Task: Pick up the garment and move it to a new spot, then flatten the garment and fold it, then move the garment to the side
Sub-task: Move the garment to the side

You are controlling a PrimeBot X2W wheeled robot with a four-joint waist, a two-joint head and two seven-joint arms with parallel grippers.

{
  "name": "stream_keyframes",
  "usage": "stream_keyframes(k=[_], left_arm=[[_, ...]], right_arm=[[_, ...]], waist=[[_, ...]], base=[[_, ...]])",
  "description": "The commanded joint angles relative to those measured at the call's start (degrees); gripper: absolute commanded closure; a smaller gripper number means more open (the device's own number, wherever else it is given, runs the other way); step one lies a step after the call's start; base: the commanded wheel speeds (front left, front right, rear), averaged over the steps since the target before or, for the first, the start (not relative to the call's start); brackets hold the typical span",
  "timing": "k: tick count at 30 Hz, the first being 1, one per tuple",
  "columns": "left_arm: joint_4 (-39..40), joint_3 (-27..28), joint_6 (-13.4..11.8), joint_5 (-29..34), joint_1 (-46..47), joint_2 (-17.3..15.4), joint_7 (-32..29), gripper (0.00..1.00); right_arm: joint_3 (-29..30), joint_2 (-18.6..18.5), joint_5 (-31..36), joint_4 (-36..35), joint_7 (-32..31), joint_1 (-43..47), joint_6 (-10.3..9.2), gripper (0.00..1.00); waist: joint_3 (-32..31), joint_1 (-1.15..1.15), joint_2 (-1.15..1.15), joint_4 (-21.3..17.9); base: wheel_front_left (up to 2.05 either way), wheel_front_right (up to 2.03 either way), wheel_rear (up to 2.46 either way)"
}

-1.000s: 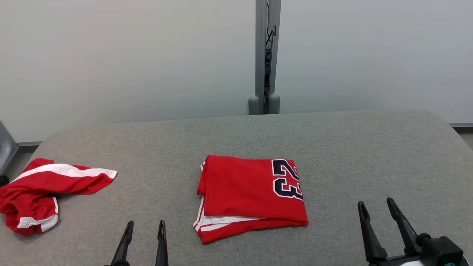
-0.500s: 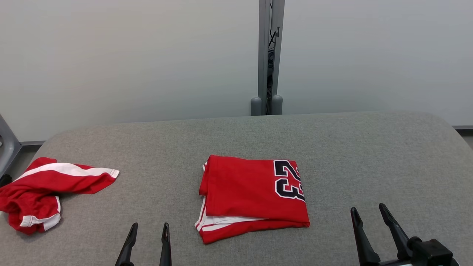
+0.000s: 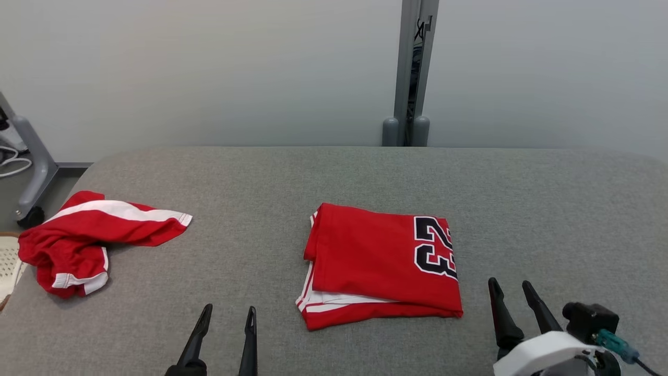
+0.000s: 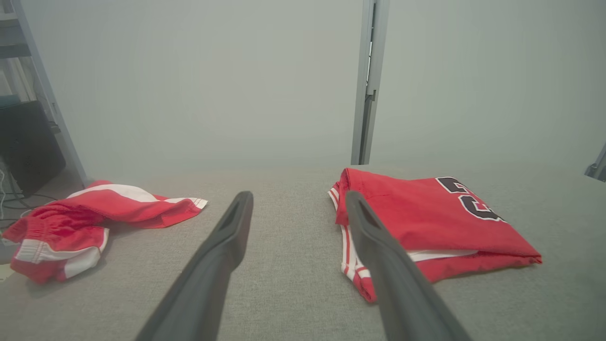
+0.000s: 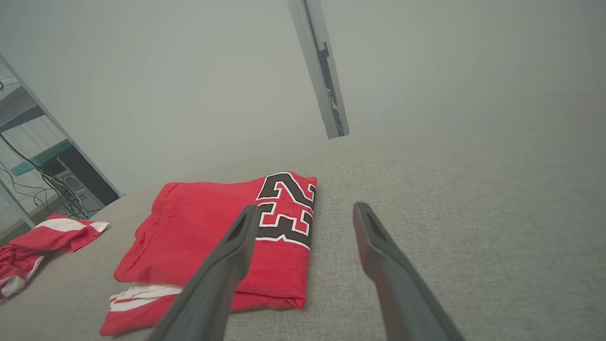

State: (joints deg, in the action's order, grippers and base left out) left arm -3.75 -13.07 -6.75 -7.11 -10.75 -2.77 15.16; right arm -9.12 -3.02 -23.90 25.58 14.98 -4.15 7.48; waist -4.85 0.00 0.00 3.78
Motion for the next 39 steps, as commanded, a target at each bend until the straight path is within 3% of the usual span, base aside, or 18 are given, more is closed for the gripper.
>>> stream_keyframes(k=[1,10,15,23,30,32,33,34,39], left_arm=[[0.01,-0.06,0.31,0.33,1.37,-0.24,0.03,0.0],[1.63,-2.55,0.22,-3.93,3.78,-0.23,0.03,0.0],[2.74,-4.46,-0.46,-3.82,6.03,-0.22,0.03,0.0],[3.56,-6.11,-1.23,-4.5,8.2,-0.22,0.03,0.0],[3.7,-6.93,-1.74,-4.0,9.22,-0.23,0.03,0.0],[3.45,-6.93,-1.53,-3.49,9.28,-0.23,0.03,0.0],[3.39,-6.9,-1.47,-3.31,9.34,-0.23,0.03,0.0],[3.33,-6.84,-1.43,-3.02,9.4,-0.23,0.03,0.0],[3.13,-6.58,-1.05,-2.86,8.96,-0.23,0.03,0.0]], right_arm=[[-0.59,-0.21,-2.84,3.16,0.23,-3.0,0.03,0.0],[-4.77,-2.93,-16.75,16.8,0.22,-14.56,0.04,0.0],[-8.05,-5.67,-26.28,21.63,-3.11,-19.84,0.04,0.0],[-12.72,-9.28,-31.74,24.74,-5.14,-22.81,0.04,0.0],[-17.05,-9.45,-36.12,27.03,-6.87,-22.8,0.04,0.0],[-18.24,-9.69,-36.92,27.21,-6.42,-22.78,0.03,0.58],[-18.86,-9.88,-37.3,27.27,-6.17,-22.83,0.04,0.92],[-19.42,-10.01,-37.69,27.27,-5.89,-22.83,0.04,1.0],[-21.92,-11.44,-38.51,27.78,-3.28,-23.46,0.03,1.0]], waist=[[0.8,0.0,0.0,1.17],[4.22,0.0,0.0,6.12],[8.14,0.0,0.0,9.29],[11.29,0.0,0.0,11.54],[11.91,0.0,0.0,11.93],[11.82,0.0,0.0,11.96],[11.74,0.0,0.0,11.99],[11.62,0.0,0.0,12.0],[10.83,0.0,0.0,11.93]], base=[[0.0,0.0,0.0],[0.0,0.0,0.0],[0.0,0.0,0.0],[0.0,0.0,0.0],[0.0,0.0,0.0],[0.0,0.0,0.0],[0.0,0.0,0.0],[0.0,0.0,0.0],[0.0,0.0,0.0]])
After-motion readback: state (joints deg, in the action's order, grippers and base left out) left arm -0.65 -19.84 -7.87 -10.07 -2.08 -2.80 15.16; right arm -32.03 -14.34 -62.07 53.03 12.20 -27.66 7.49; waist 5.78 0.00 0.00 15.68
